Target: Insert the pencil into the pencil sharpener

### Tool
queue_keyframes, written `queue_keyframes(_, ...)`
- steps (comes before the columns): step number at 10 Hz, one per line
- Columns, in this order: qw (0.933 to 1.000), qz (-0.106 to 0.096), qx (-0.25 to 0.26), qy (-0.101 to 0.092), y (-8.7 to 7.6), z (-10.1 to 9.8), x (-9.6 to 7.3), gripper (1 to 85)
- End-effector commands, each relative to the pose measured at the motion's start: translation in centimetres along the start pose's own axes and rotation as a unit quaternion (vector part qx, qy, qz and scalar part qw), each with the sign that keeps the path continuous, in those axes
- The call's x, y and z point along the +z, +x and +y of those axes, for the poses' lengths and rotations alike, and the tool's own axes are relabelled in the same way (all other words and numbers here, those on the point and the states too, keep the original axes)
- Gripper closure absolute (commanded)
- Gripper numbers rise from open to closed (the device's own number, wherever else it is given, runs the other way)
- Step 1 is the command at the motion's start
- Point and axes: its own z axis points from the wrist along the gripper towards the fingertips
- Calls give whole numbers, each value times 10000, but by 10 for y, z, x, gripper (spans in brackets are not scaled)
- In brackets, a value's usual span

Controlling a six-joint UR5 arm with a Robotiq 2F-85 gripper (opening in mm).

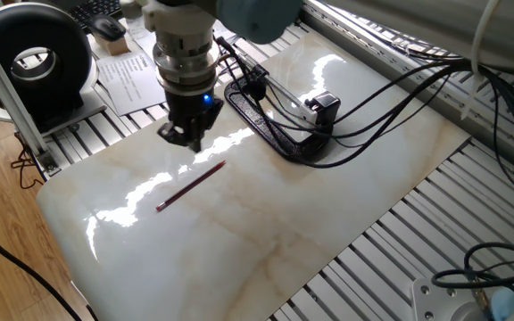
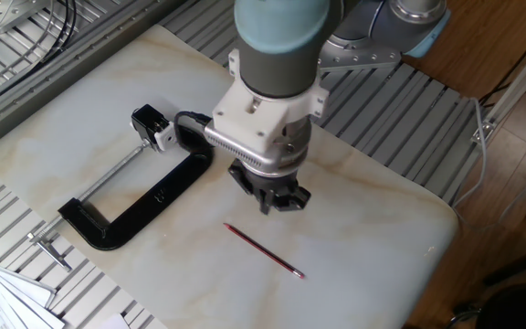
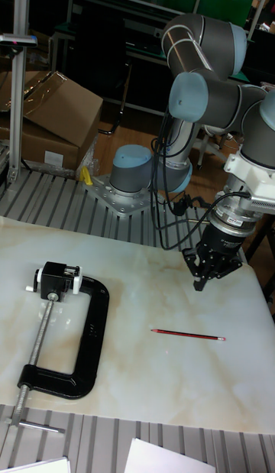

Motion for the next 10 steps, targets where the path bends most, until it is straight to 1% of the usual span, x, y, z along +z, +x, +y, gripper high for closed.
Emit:
queue_keyframes(1,9999,119,58,-17,10,-10,3,633)
queue_keyframes(2,9997,-7,55,-217,7,-5,5,387)
queue_keyframes(3,9993,72,276,-233,11,-5,5,387)
queue_keyframes(5,9989,3,189,-419,7,7,3,363)
queue_keyframes(6,9995,2,-136,-296,6,0,4,370)
queue_keyframes(7,9987,-11,-388,-341,1,2,7,397)
queue_keyframes(8,9976,-72,-569,-393,-5,5,8,410)
queue_keyframes(9,9965,-203,-725,-357,-12,4,8,427)
queue_keyframes(10,9951,-254,-826,-470,-14,10,8,443)
